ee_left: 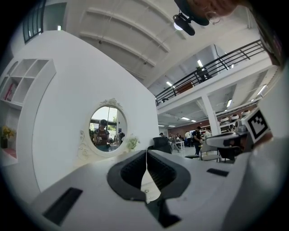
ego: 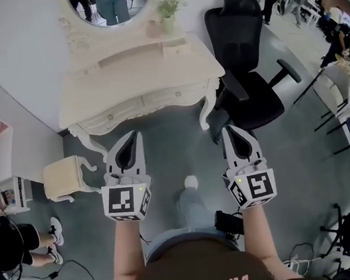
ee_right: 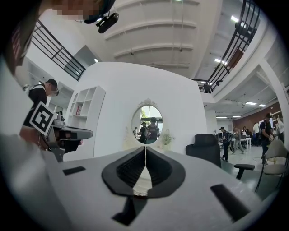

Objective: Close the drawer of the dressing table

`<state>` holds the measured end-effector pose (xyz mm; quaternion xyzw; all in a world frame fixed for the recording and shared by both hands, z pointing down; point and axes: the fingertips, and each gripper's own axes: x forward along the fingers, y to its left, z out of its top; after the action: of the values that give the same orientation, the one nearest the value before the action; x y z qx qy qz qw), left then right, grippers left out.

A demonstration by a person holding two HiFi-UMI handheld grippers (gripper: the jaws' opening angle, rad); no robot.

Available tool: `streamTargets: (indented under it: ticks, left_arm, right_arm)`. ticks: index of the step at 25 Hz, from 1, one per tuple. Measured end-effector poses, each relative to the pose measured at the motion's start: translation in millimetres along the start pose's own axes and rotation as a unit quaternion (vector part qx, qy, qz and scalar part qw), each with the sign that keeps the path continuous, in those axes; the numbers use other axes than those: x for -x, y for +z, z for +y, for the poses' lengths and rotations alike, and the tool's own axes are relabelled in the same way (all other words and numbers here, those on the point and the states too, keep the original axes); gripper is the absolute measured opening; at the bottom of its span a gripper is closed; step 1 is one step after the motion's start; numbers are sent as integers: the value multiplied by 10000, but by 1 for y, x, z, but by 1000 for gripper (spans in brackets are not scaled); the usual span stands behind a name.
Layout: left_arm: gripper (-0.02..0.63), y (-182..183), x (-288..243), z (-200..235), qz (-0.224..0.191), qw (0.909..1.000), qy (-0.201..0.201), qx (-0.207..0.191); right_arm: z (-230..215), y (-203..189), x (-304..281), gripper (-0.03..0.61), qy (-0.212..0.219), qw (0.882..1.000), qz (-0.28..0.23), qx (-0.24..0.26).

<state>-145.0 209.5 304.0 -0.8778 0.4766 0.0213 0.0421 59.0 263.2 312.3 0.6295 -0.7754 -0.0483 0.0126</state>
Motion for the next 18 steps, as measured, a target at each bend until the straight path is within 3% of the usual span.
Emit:
streamTargets:
  ticks: [11,18]
  left_arm:
    - [5,-8,-175,34,-44,9993,351,78]
    - [5,-25,-235,42,163,9990,407,41]
  right_arm:
    - [-100,-6,-164,-2,432,9989,7,180]
    - [-134,-24,-231,-2,535,9982,151,230]
